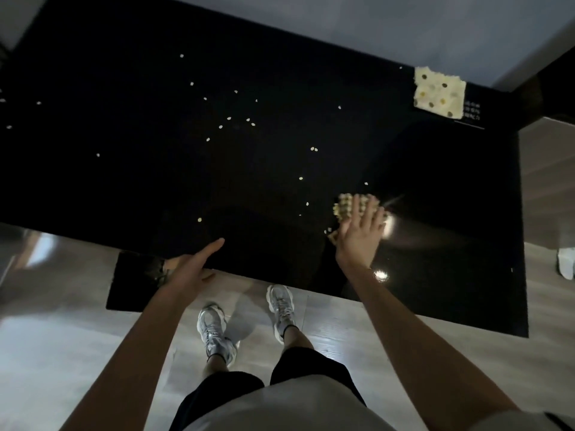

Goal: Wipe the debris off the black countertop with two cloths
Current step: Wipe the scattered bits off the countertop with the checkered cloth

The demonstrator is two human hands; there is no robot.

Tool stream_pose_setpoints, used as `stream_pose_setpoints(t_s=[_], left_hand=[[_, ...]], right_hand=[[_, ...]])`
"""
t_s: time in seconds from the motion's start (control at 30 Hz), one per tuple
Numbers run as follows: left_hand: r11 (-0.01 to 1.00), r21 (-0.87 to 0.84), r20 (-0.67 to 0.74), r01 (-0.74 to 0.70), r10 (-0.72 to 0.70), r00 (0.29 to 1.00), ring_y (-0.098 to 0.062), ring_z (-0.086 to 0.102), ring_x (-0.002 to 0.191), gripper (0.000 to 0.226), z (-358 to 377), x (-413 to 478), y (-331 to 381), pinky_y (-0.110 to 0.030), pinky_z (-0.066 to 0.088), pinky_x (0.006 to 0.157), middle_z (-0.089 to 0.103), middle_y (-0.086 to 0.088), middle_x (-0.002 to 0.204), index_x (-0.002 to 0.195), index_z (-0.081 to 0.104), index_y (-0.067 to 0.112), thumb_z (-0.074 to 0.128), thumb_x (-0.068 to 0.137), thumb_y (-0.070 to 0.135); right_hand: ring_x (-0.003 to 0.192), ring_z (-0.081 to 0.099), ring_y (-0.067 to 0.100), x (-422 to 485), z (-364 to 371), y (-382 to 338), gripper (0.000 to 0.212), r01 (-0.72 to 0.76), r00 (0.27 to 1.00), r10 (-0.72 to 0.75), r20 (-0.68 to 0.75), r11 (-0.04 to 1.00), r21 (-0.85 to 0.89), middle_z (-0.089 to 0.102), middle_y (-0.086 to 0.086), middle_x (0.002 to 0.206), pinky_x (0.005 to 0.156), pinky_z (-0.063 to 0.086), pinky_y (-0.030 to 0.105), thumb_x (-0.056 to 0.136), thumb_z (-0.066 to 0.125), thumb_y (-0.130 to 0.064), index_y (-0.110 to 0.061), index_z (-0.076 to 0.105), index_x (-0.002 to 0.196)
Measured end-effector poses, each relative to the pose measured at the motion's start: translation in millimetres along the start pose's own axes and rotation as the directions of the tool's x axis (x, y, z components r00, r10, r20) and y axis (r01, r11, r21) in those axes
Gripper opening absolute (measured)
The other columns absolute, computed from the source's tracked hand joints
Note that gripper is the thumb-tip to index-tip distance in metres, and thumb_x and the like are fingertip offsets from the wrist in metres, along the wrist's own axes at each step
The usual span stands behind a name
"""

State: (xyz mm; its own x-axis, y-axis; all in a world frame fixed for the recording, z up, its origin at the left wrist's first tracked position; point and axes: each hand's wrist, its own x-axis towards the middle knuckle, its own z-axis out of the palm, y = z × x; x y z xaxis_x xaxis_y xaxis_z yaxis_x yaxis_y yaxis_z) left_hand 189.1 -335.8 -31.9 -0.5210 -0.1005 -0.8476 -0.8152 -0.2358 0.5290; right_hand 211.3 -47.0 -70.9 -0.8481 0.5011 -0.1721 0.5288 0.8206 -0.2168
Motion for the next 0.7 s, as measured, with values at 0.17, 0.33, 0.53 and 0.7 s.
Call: stream_pose_setpoints(t_s=[0.17, 0.33, 0.53, 0.7], left_hand=[[0.999, 0.001, 0.027, 0.047, -0.047, 0.999, -0.023, 0.056, 0.103, 0.019, -5.8, 2.2, 3.3, -0.042, 0.041, 0.102, 0.064, -0.002, 0.105, 0.086, 0.059, 0.015, 0.074, 0.076, 0.011], [0.995, 0.058, 0.092, 0.082, -0.087, 0.992, -0.013, 0.056, 0.086, 0.011, -8.4, 4.3, 2.1, -0.035, 0.042, 0.088, 0.064, 0.001, 0.089, 0.079, 0.061, 0.016, 0.066, 0.081, 0.005], [0.999, 0.005, 0.021, 0.036, -0.036, 0.999, -0.021, 0.05, 0.109, 0.021, -6.7, -3.8, 5.1, -0.043, 0.039, 0.104, 0.059, 0.0, 0.091, 0.076, 0.052, 0.012, 0.066, 0.08, -0.003], [0.997, -0.031, -0.016, 0.065, -0.065, 0.998, -0.029, 0.053, 0.118, 0.067, -8.3, -6.7, 9.0, -0.044, 0.044, 0.102, 0.058, -0.011, 0.122, 0.107, 0.053, 0.003, 0.091, 0.053, 0.02]], right_hand=[[0.146, 0.014, 0.038, -19.1, 24.3, -84.7, 0.061, 0.239, 0.97, -0.24, 0.044, 0.971, 0.015, 0.017, 0.012, 0.16, 0.118, 0.009, 0.051, 0.093, 0.014, -0.032, -0.02, 0.025, 0.152], [0.149, -0.002, 0.027, -32.1, 39.0, -150.9, 0.055, 0.443, 0.89, -0.448, 0.083, 0.893, 0.078, 0.005, 0.006, 0.162, 0.121, 0.002, 0.047, 0.1, 0.021, -0.029, -0.02, 0.014, 0.153], [0.098, 0.062, 0.021, -24.9, -26.4, -140.1, 0.032, -0.054, 0.972, -0.147, 0.184, 0.62, 0.783, 0.065, 0.015, 0.109, 0.087, 0.052, 0.034, 0.102, 0.036, -0.013, 0.001, 0.059, 0.119], [0.079, 0.056, -0.007, -18.5, -100.2, -80.8, 0.027, -0.029, 0.999, 0.044, 0.008, 0.504, 0.864, 0.061, 0.001, 0.094, 0.075, 0.044, 0.016, 0.104, 0.031, -0.012, -0.012, 0.057, 0.102]])
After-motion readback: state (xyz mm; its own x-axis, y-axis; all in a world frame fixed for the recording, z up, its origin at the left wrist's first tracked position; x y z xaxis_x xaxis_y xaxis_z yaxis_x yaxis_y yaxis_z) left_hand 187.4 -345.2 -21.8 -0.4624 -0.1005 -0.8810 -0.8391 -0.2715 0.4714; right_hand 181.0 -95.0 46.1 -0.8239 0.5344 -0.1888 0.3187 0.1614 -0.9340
